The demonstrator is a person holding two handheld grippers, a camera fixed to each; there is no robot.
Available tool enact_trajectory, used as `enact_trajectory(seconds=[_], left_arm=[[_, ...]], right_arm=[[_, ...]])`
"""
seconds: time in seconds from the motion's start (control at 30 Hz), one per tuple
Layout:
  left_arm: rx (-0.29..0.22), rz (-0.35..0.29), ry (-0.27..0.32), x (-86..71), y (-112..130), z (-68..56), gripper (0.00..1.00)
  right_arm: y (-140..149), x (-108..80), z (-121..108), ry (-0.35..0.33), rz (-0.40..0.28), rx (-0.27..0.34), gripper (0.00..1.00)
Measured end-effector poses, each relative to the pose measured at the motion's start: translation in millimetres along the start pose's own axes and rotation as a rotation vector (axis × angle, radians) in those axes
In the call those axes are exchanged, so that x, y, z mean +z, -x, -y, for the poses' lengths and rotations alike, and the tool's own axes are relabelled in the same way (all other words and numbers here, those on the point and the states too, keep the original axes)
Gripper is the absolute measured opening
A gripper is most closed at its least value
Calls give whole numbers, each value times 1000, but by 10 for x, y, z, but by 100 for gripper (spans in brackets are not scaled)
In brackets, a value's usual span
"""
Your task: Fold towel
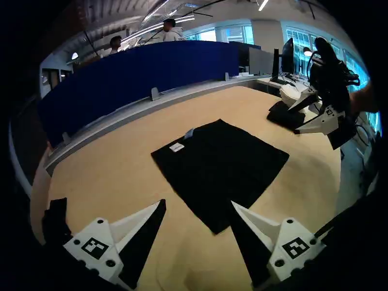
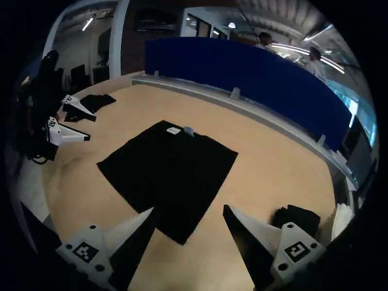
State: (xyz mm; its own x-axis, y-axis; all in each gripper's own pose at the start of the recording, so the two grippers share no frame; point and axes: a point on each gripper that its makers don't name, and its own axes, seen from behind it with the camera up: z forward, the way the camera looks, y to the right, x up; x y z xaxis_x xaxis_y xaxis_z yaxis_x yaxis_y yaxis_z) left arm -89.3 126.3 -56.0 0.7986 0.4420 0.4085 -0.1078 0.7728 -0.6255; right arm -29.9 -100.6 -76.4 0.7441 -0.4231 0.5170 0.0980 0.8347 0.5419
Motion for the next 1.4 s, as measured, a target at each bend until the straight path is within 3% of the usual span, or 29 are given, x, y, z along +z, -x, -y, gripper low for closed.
enact_trajectory(seconds=[0.6,0.9,1.23,1.4], left_arm=[[-20,163,84,174,537,-212,89],[-12,223,117,291,671,-327,89],[-12,266,123,375,742,-358,89],[-8,292,124,402,789,-381,89]], right_arm=[[570,234,68,-43,136,-23,100],[792,347,122,-59,185,-29,100],[884,426,112,-56,198,0,100],[919,431,111,-65,204,13,95]])
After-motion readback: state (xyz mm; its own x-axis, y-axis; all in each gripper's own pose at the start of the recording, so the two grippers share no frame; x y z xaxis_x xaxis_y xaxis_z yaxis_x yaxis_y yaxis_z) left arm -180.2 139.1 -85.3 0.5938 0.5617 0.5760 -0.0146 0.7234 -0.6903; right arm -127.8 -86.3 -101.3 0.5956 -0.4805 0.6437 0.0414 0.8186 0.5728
